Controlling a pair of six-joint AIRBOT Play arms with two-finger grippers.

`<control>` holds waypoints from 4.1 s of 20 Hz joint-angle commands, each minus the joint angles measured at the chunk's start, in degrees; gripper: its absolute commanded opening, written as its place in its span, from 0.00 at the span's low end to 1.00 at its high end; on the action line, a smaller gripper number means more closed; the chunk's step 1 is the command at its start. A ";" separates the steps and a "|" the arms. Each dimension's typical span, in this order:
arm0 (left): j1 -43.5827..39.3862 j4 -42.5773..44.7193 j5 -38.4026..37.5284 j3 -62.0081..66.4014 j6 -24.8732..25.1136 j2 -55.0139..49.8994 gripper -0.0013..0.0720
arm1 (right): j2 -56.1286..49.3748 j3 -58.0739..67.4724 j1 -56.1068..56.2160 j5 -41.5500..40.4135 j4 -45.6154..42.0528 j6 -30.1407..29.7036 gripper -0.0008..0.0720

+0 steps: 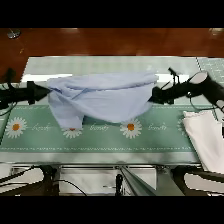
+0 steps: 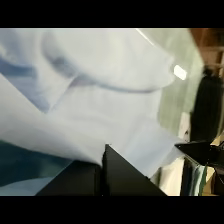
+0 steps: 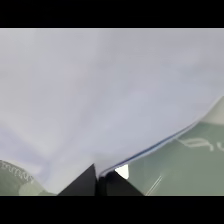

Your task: Fold the shirts.

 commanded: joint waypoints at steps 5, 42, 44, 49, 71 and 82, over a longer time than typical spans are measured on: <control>0.48 -11.39 7.21 28.00 -2.12 12.09 0.04 | 6.91 50.49 -4.50 10.45 -10.69 5.03 0.03; -19.74 35.01 24.59 27.43 -25.66 -10.88 0.04 | -4.26 15.91 -4.44 -12.33 -9.09 3.91 0.04; -19.71 31.19 24.59 28.68 -25.64 -14.05 0.04 | -10.29 21.62 -4.44 -11.87 -7.34 5.22 0.04; -18.80 30.93 16.59 28.65 -23.39 -15.26 0.04 | -13.81 27.28 -5.60 -6.21 -7.61 5.20 0.04; -16.52 52.15 -12.61 22.58 -26.27 -15.76 0.98 | -9.29 20.41 -12.90 24.15 -21.70 4.37 0.87; 7.63 31.43 -5.38 -19.50 -17.14 7.96 0.98 | 27.76 -31.78 -14.78 -3.28 0.48 -5.20 0.87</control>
